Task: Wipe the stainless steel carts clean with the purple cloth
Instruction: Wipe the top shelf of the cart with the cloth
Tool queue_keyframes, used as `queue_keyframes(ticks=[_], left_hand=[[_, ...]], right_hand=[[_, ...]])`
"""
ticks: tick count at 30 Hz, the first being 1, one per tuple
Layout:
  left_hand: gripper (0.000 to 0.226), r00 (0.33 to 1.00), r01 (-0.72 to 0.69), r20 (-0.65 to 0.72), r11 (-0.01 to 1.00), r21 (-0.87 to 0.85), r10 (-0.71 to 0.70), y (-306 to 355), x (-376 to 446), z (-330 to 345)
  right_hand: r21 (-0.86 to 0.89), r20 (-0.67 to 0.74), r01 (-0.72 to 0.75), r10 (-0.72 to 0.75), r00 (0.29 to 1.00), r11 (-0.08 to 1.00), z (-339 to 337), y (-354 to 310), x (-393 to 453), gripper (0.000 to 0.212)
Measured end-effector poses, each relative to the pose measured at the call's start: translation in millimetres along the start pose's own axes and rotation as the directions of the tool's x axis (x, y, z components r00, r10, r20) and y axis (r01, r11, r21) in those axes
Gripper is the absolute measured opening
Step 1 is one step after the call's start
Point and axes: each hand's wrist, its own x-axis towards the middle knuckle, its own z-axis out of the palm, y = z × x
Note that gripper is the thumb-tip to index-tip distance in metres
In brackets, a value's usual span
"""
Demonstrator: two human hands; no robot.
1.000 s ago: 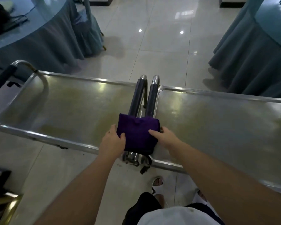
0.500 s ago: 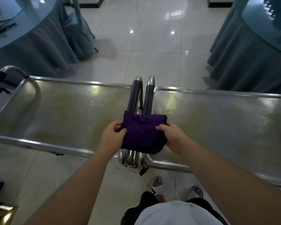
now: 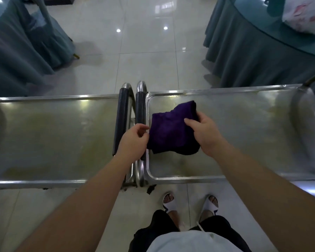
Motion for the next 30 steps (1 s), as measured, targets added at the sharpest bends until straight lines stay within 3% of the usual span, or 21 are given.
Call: queue_keyframes(ticks=[4,6,9,12,14,17,18,22,30], left_hand=[[0.02,0.994,-0.063,-0.084,0.994,0.086,0.07,-2,11,-2],[0.02,0.991,-0.083,-0.093,0.991,0.103,0.093,-1,15,-6],[0.017,0.976,-0.141,-0.139,0.976,0.167,0.165,3,25,-8],[0.018,0.96,-0.181,-0.168,0.953,0.242,0.225,8,33,-4],[0.021,0.947,-0.215,-0.17,0.931,0.297,0.273,12,37,2],[0.027,0.93,-0.261,-0.155,0.895,0.363,0.334,15,47,10],[0.029,0.926,-0.269,-0.152,0.886,0.377,0.346,17,52,12],[0.044,0.925,-0.248,-0.163,0.871,0.424,0.342,24,82,23],[0.07,0.963,-0.133,-0.075,0.697,0.704,0.26,-13,102,47]], right_hand=[[-0.119,-0.009,0.125,-0.127,0.992,0.985,24,11,4,0.027],[-0.278,0.038,0.196,-0.194,0.98,0.94,33,27,8,0.027],[-0.607,0.198,0.311,-0.24,0.951,0.731,45,65,10,0.042],[-0.768,0.314,0.336,-0.137,0.94,0.545,57,119,0,0.056],[-0.814,0.384,0.352,-0.027,0.923,0.462,62,159,-15,0.055],[-0.827,0.532,0.476,0.143,0.834,0.298,62,209,-42,0.057],[-0.823,0.542,0.484,0.158,0.825,0.298,61,219,-47,0.061],[-0.822,0.447,0.42,-0.022,0.894,0.385,64,225,-32,0.062],[-0.903,0.379,0.384,-0.064,0.923,0.191,94,240,18,0.07]])
